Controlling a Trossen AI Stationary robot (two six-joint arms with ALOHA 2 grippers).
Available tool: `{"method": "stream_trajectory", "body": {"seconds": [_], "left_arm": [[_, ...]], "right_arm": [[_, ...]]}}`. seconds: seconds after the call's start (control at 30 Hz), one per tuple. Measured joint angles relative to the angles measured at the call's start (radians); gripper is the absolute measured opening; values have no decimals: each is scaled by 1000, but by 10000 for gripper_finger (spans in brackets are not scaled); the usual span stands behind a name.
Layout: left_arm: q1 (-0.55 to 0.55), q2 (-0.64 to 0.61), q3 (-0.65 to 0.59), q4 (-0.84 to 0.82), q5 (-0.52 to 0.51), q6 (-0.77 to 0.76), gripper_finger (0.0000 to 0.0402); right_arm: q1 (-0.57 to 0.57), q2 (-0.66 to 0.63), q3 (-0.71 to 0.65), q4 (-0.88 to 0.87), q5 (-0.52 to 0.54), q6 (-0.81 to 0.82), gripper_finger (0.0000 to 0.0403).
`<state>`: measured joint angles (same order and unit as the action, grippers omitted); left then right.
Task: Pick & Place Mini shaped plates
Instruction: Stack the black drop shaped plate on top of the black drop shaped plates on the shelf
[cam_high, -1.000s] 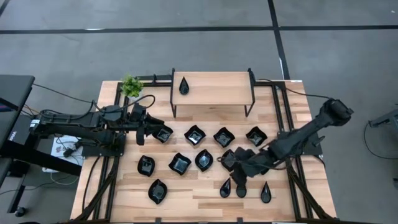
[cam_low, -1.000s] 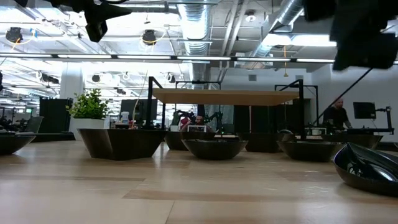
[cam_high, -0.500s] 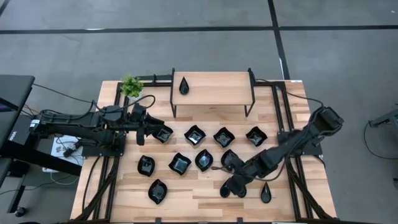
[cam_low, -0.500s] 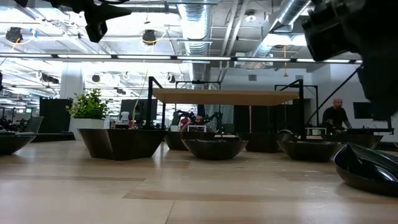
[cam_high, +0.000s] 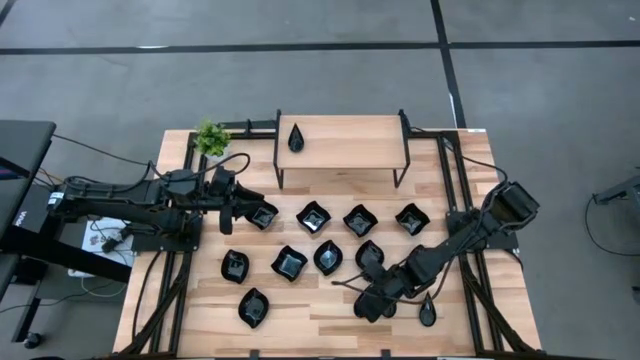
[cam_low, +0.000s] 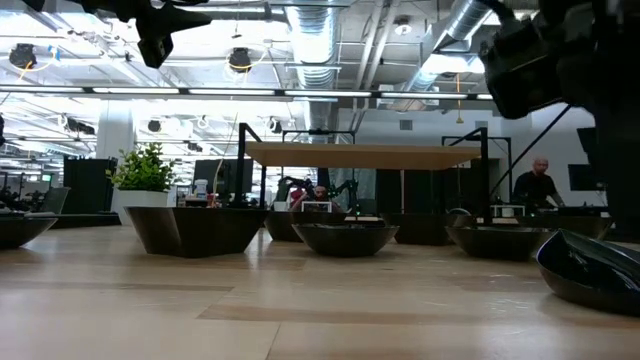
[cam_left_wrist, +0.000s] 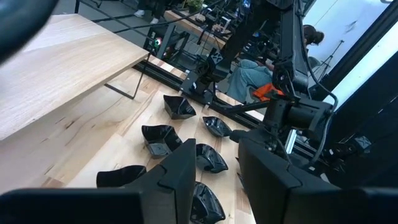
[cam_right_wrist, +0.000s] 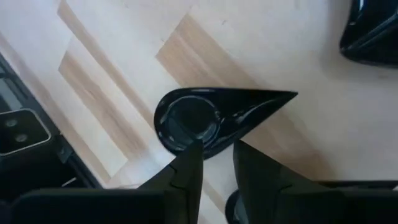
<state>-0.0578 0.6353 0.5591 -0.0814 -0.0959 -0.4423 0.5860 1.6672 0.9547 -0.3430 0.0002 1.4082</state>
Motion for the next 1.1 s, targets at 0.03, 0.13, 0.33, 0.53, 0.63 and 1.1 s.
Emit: {"method": "stream_trajectory", "body": {"seconds": [0.03,0.13,0.33,0.53,0.63,1.1], "left_arm": [[0,0,0,0,0,0,122],[0,0,0,0,0,0,122],[0,0,0,0,0,0,122],[0,0,0,0,0,0,122],[0,0,0,0,0,0,122],[0,0,0,0,0,0,122]], "right_arm": [[-2,3,1,1,0,0,82],[-9,4,1,0,0,5,79],[-33,4,1,-31,5,3,75],[-45,4,1,-48,3,0,75],[-40,3,1,-49,0,10,75],[-26,5,1,-55,0,33,75]]}}
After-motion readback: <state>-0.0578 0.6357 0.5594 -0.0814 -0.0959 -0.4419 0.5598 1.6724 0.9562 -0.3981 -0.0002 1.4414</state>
